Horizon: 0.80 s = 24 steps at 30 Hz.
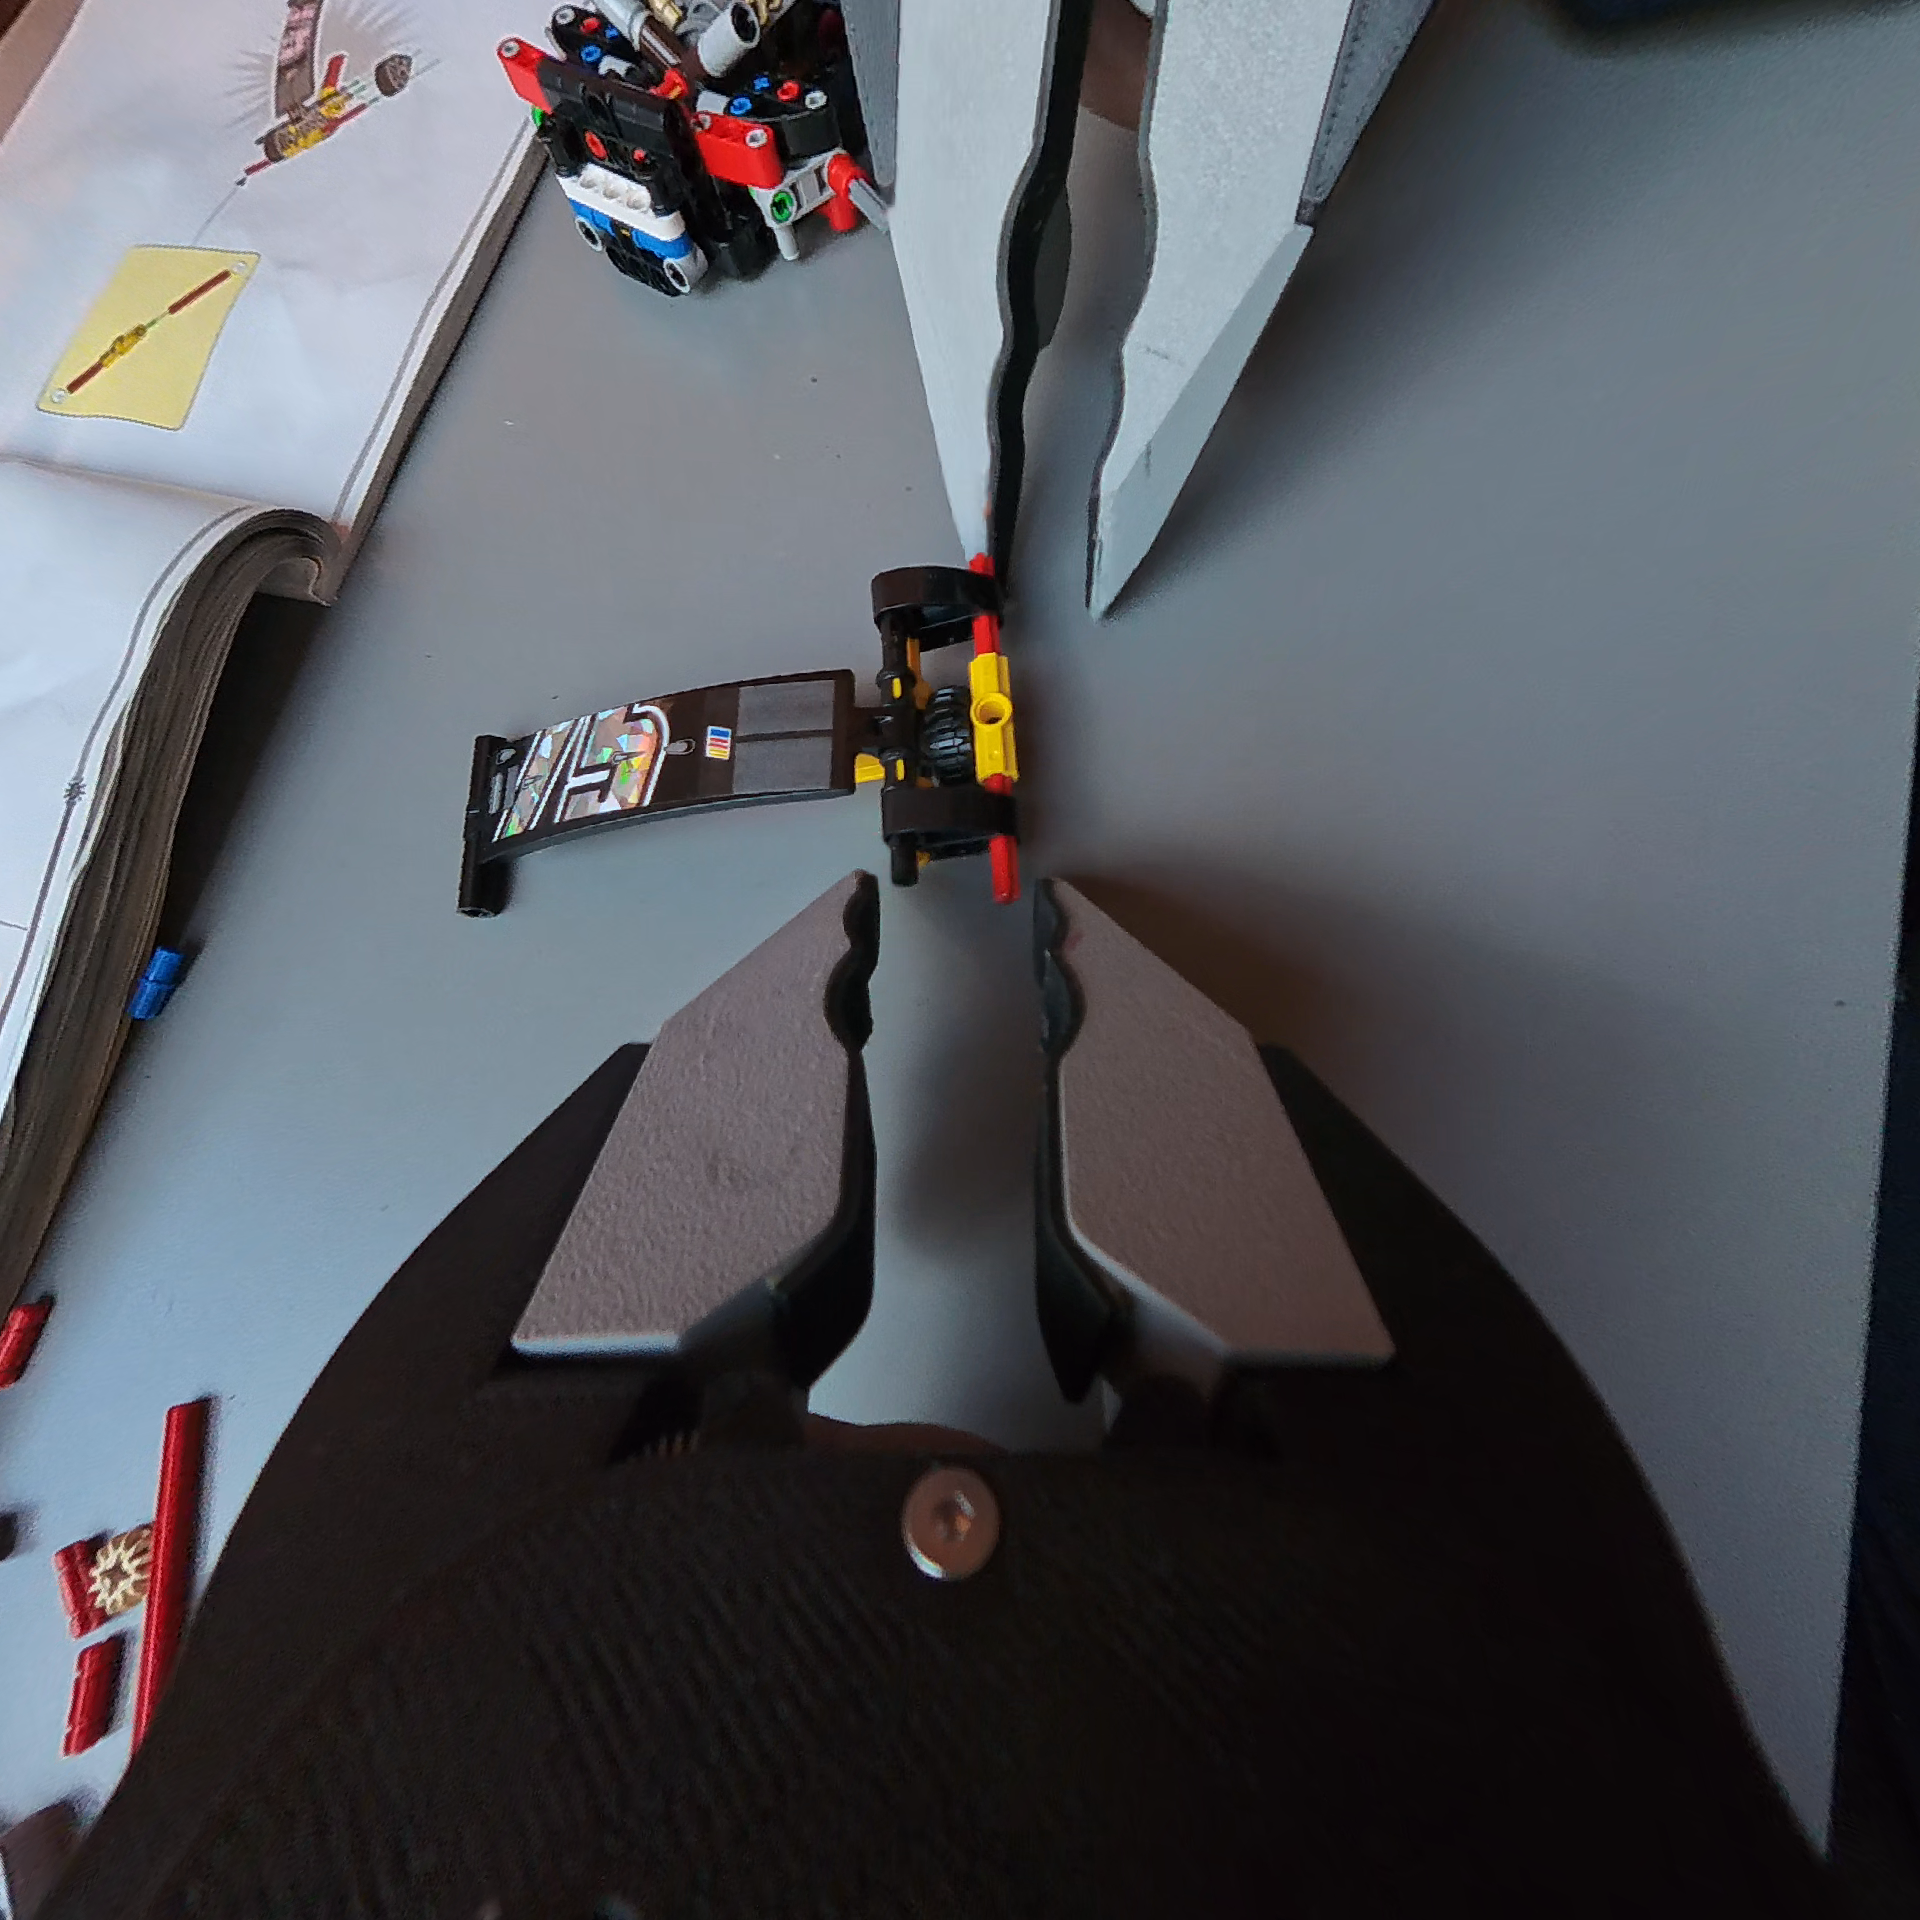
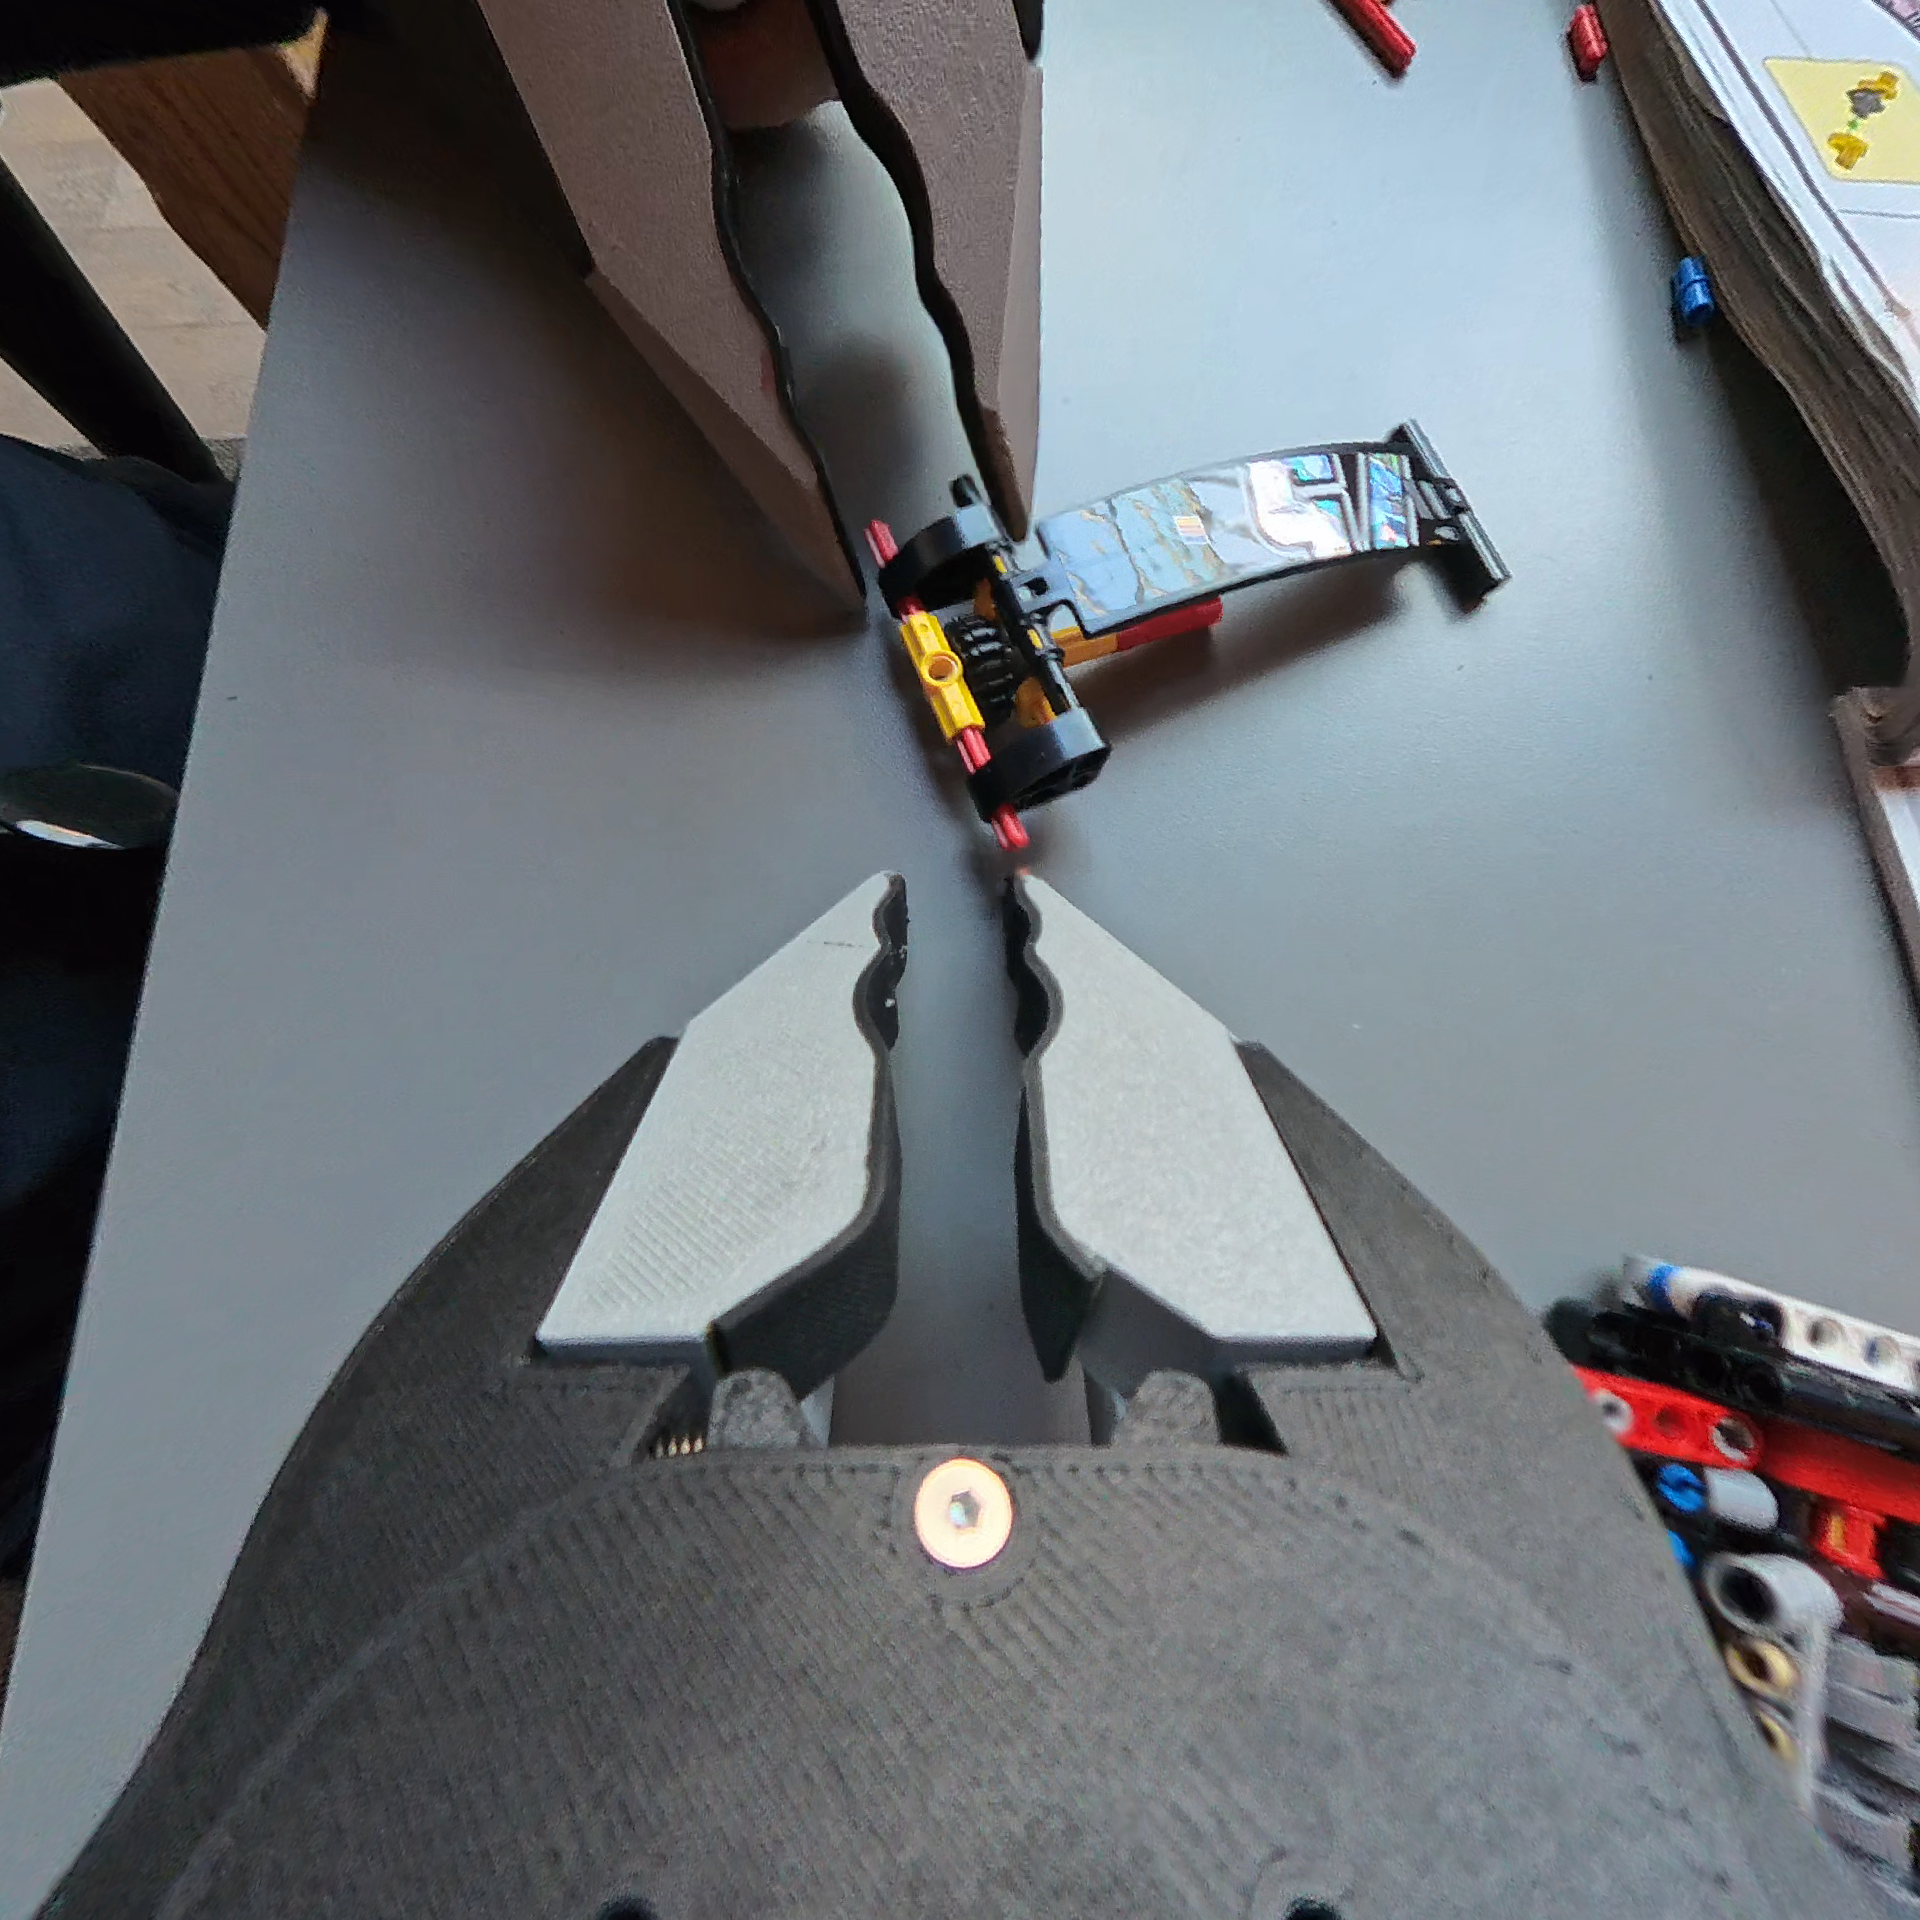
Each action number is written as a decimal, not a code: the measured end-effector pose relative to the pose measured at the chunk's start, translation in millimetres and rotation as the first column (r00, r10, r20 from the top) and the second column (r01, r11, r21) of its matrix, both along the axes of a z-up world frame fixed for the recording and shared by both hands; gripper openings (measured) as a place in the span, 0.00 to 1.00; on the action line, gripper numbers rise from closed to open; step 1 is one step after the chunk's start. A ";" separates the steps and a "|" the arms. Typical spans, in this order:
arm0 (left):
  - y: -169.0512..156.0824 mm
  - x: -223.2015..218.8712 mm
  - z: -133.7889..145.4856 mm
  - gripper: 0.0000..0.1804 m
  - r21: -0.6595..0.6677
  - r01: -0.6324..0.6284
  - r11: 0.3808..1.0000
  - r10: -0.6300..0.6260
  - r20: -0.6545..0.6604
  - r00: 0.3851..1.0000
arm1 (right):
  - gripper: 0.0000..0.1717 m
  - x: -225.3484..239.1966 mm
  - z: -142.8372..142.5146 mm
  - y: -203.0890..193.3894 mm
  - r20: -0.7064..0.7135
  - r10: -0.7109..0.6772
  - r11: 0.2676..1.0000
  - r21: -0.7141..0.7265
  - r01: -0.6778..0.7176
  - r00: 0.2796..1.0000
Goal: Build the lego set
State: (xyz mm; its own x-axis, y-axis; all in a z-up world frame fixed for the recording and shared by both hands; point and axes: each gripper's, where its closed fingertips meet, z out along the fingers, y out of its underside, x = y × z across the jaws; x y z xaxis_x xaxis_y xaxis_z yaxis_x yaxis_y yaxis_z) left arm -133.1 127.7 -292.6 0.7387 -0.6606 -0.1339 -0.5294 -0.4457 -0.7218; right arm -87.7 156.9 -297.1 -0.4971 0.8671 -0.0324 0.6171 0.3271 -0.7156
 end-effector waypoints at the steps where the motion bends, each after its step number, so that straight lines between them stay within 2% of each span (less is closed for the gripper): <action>1: -0.1 -0.9 0.4 0.15 -0.001 -0.002 1.000 0.002 0.000 1.000 | 0.11 1.3 0.1 5.0 -0.002 -0.003 1.000 0.017 0.003 1.000; 5: -0.8 -1.4 3.6 0.16 -0.005 -0.004 1.000 0.004 0.034 0.999 | 0.16 4.8 8.2 19.6 -0.029 0.004 1.000 0.001 -0.004 1.000; 8: -1.1 0.4 0.6 0.17 -0.026 -0.002 1.000 0.004 0.048 0.999 | 0.23 0.2 8.3 19.2 -0.034 0.051 0.999 0.002 -0.051 0.998; 10: -1.5 0.6 -1.6 0.19 -0.033 -0.001 0.999 0.002 0.033 0.999 | 0.24 -5.5 5.2 15.3 -0.044 0.092 0.996 0.015 -0.092 0.995; 14: -3.2 0.9 -2.0 0.17 -0.026 0.001 1.000 -0.001 0.020 1.000 | 0.22 -11.2 1.1 5.7 -0.034 0.156 0.987 -0.022 -0.157 0.987; 19: -3.4 -0.4 -0.4 0.15 -0.026 0.005 1.000 -0.004 0.038 0.999 | 0.20 -13.5 10.8 5.0 -0.061 0.170 0.980 -0.095 -0.176 0.984; 24: -1.2 0.5 2.4 0.12 -0.023 0.008 1.000 -0.007 0.065 0.998 | 0.11 -13.8 12.1 1.9 -0.063 0.191 0.974 -0.114 -0.197 0.980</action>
State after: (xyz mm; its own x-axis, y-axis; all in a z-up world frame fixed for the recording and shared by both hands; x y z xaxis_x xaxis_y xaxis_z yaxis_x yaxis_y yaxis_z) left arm -132.7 126.5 -290.2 0.7404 -0.6685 -0.0706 -0.4855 -0.4591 -0.7440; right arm -101.5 158.9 -285.0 -0.6591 0.7454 -0.0997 0.5120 0.3477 -0.7855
